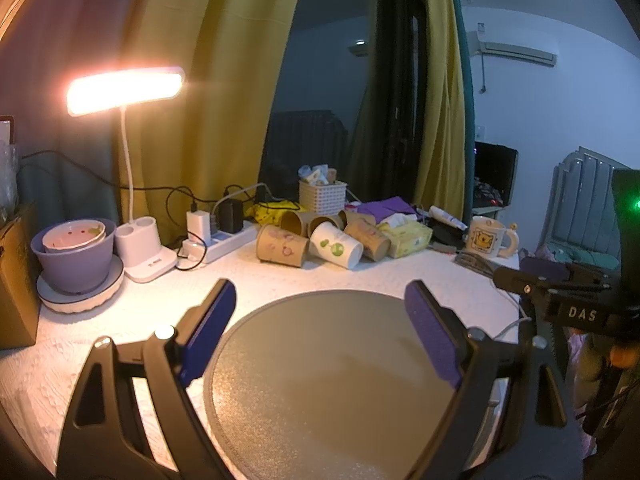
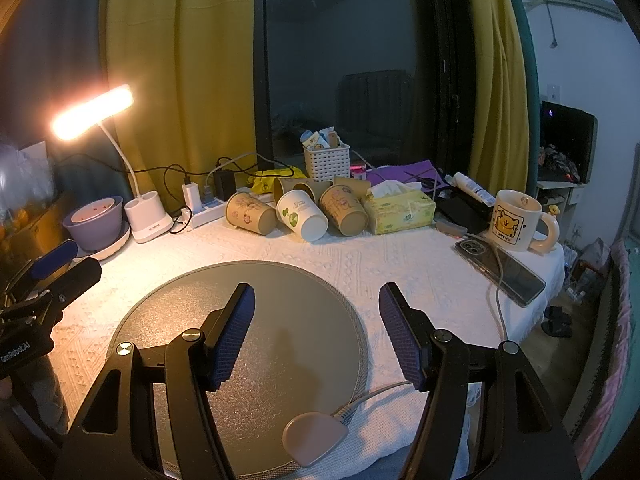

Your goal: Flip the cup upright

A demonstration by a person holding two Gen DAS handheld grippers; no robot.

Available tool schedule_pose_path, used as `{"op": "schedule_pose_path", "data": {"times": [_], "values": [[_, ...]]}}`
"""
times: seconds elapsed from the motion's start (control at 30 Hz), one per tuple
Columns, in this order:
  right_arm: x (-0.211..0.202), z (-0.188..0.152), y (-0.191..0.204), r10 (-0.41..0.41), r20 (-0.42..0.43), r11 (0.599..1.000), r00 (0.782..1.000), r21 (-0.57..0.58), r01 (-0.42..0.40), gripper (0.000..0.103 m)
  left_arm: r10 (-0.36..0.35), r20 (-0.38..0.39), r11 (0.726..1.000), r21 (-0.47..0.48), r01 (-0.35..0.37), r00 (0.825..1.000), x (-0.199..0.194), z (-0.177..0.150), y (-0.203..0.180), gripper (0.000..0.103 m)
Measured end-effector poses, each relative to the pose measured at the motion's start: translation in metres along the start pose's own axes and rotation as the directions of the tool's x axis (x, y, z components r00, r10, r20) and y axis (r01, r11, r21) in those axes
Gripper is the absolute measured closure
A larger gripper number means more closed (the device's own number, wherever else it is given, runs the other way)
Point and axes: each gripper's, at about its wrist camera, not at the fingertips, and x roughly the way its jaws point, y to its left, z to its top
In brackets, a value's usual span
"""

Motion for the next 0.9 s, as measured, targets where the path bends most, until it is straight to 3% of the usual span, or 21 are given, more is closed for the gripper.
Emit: {"op": "schedule_pose_path", "data": {"times": [0.6, 0.9], "values": [[0.002, -0.004, -0.001, 0.005, -0.002, 1.0, 1.0, 0.004, -0.005, 0.035, 0.004, -0.001, 1.0, 0.001, -0.004, 1.0, 0.0, -0.001, -0.002, 0.016], [0.019, -0.001, -0.012, 0.057, -0.017, 0.998, 0.998, -0.002, -0.057, 0.035, 0.034, -0.068, 0.999, 0.036, -0.032, 0.997, 0.019, -0.005, -0.012, 0.016]]}}
